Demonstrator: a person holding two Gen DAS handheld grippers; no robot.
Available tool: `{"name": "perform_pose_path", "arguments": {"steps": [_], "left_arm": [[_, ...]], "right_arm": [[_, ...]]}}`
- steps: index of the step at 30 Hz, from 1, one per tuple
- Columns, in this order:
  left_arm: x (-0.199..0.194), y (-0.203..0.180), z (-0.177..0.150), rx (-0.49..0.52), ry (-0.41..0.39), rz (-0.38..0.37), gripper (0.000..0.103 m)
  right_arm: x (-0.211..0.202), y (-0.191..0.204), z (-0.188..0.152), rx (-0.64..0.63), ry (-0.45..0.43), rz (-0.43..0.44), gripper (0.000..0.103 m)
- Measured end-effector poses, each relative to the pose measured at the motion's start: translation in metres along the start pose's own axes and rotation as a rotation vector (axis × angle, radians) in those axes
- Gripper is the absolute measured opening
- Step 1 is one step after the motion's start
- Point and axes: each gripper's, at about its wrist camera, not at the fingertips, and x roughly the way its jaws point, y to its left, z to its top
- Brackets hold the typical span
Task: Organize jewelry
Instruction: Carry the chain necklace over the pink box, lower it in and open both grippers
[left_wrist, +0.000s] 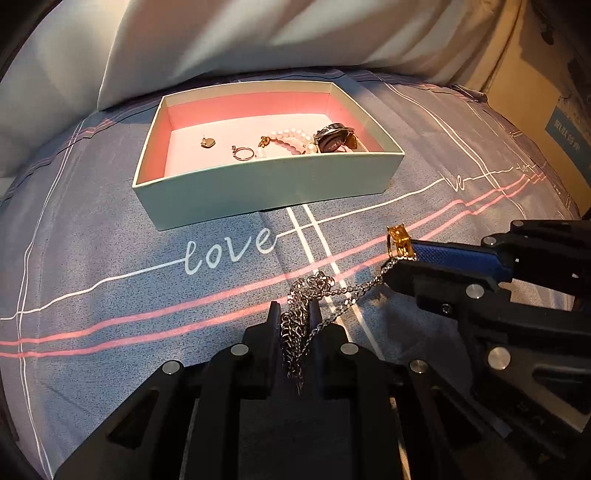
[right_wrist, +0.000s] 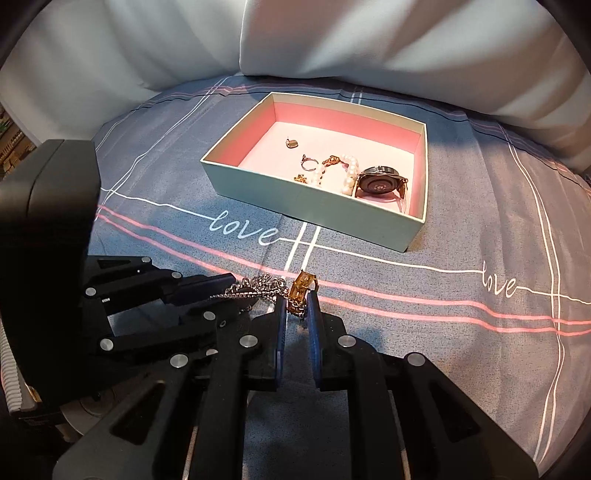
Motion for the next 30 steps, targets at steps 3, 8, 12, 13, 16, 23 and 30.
{"name": "perform_pose_path", "arguments": {"steps": [3,8,12,13,16,23,30], "left_arm": [[-0.007,0.001,0.006,0.005,-0.022,0.014,0.013],[-0.021,0.006,0.018,-0.022,-0.062,0.0,0.013],[-0.029,0.006,0.024,-0.029,-0.084,-0.003,0.013],[-0.03,0.006,0.025,-0.03,-0.087,0.003,0.013],[-0.028,0.007,0.025,-0.042,-0.081,-0.003,0.013],[-0.018,0.008,0.019,-0.068,-0.043,-0.01,0.013],[-0.044,0.01,0.039,-0.085,-0.11,0.004,0.013]], "right_arm": [[0.0,0.001,0.0,0.013,0.003,0.024,0.012],[-0.007,-0.002,0.006,0.035,-0.028,0.037,0.012],[-0.014,-0.001,0.01,0.031,-0.049,0.031,0.012],[-0.016,-0.001,0.011,0.03,-0.05,0.037,0.012],[-0.017,0.0,0.011,0.025,-0.05,0.035,0.012],[-0.006,-0.002,0.006,0.035,-0.022,0.03,0.012],[-0.029,0.0,0.026,0.016,-0.105,0.009,0.012]]}}
